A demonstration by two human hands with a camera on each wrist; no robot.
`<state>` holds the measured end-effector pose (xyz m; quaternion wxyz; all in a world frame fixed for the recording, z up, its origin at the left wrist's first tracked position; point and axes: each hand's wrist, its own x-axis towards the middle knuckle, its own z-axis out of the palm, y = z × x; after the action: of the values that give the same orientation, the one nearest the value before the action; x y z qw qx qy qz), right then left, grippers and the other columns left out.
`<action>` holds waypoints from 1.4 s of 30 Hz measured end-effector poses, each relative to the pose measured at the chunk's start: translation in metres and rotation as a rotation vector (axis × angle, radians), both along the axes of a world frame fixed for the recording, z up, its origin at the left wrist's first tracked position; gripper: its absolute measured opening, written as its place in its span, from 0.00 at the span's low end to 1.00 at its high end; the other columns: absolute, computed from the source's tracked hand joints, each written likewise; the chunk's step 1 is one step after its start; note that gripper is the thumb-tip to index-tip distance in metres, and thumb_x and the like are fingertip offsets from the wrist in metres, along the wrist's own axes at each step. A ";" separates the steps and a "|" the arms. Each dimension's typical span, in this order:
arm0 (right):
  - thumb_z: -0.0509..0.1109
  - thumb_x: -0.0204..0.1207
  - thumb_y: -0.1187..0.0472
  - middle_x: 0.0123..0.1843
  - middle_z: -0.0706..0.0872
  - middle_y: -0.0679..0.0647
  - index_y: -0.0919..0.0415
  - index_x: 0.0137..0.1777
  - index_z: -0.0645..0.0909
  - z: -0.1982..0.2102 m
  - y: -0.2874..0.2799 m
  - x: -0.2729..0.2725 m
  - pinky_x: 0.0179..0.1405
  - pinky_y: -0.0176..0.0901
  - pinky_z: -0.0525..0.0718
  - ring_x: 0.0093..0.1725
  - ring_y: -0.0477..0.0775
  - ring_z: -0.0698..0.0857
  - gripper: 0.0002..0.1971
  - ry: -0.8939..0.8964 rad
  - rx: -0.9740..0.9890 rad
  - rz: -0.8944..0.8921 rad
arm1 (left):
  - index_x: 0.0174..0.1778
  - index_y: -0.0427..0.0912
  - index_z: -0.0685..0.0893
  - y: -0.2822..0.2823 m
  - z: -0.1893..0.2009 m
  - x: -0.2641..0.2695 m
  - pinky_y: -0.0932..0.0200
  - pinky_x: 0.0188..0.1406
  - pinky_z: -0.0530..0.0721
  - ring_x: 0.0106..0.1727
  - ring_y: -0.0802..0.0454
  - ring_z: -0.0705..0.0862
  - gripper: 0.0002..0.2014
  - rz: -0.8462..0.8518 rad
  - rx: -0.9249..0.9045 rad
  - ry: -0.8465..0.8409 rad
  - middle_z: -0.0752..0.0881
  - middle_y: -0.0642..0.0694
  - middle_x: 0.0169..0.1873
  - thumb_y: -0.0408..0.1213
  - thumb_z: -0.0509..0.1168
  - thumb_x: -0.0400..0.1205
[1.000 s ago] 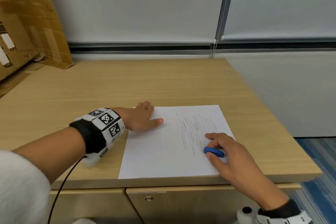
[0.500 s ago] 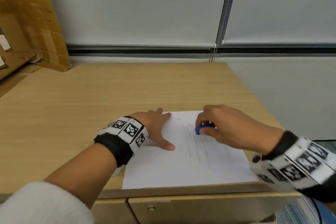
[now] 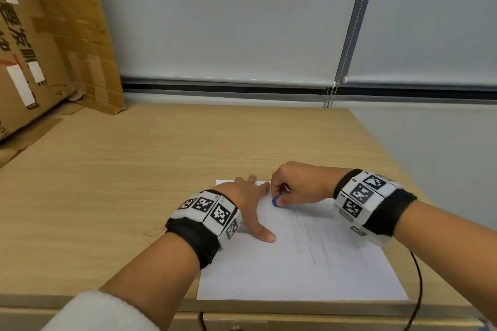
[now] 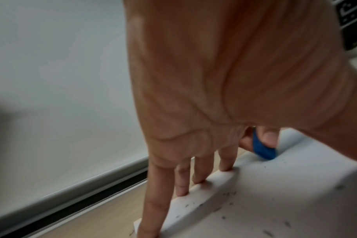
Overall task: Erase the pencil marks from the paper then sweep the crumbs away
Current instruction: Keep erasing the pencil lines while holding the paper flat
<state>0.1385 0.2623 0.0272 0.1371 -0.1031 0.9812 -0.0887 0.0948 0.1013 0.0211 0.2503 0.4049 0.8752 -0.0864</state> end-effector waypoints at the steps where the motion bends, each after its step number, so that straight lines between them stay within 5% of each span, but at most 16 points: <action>1: 0.72 0.76 0.57 0.44 0.88 0.53 0.58 0.46 0.87 0.001 -0.001 -0.002 0.44 0.46 0.84 0.42 0.52 0.84 0.05 -0.031 0.004 0.014 | 0.85 0.61 0.42 0.000 -0.001 -0.001 0.35 0.76 0.65 0.85 0.42 0.51 0.58 0.001 0.006 -0.005 0.41 0.46 0.86 0.66 0.74 0.68; 18: 0.75 0.74 0.57 0.37 0.85 0.45 0.53 0.41 0.85 0.001 0.004 -0.017 0.42 0.44 0.85 0.38 0.48 0.83 0.02 -0.055 0.020 -0.055 | 0.85 0.55 0.36 0.002 -0.006 -0.002 0.34 0.78 0.62 0.86 0.42 0.44 0.61 0.011 -0.027 0.004 0.36 0.46 0.85 0.66 0.73 0.69; 24: 0.78 0.72 0.58 0.33 0.81 0.49 0.59 0.50 0.87 0.002 0.021 -0.016 0.28 0.39 0.83 0.30 0.48 0.80 0.09 -0.013 -0.201 -0.226 | 0.84 0.58 0.36 0.002 -0.009 -0.003 0.34 0.77 0.62 0.86 0.42 0.44 0.60 0.009 -0.022 0.024 0.36 0.46 0.85 0.67 0.73 0.68; 29: 0.76 0.73 0.64 0.31 0.84 0.55 0.63 0.42 0.89 -0.001 0.026 -0.014 0.23 0.38 0.78 0.29 0.47 0.79 0.02 -0.145 -0.290 -0.162 | 0.85 0.58 0.37 0.003 -0.007 -0.002 0.34 0.77 0.61 0.86 0.41 0.43 0.60 0.011 -0.031 0.016 0.34 0.46 0.85 0.66 0.73 0.69; 34: 0.77 0.72 0.64 0.28 0.82 0.49 0.58 0.38 0.87 -0.006 0.027 -0.022 0.21 0.30 0.73 0.21 0.37 0.76 0.03 0.020 -0.315 -0.221 | 0.84 0.59 0.36 0.003 -0.007 -0.002 0.32 0.76 0.61 0.86 0.41 0.42 0.60 0.012 -0.035 0.013 0.34 0.46 0.85 0.67 0.73 0.69; 39: 0.75 0.74 0.66 0.31 0.82 0.52 0.57 0.40 0.86 -0.002 0.029 -0.016 0.24 0.35 0.77 0.31 0.45 0.78 0.04 -0.169 -0.287 -0.150 | 0.84 0.59 0.36 0.003 -0.007 -0.002 0.32 0.76 0.62 0.86 0.41 0.42 0.60 0.019 -0.034 0.014 0.34 0.46 0.85 0.66 0.73 0.69; 42: 0.75 0.74 0.65 0.29 0.82 0.50 0.55 0.38 0.85 -0.005 0.028 -0.020 0.23 0.37 0.78 0.30 0.49 0.79 0.06 -0.038 -0.315 -0.215 | 0.84 0.59 0.36 0.003 -0.008 -0.002 0.32 0.76 0.62 0.86 0.41 0.42 0.60 0.015 -0.042 0.025 0.34 0.46 0.85 0.67 0.73 0.69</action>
<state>0.1184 0.2905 0.0218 0.1278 -0.0161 0.9578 -0.2571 0.0924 0.1047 0.0128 0.2487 0.3919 0.8792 -0.1080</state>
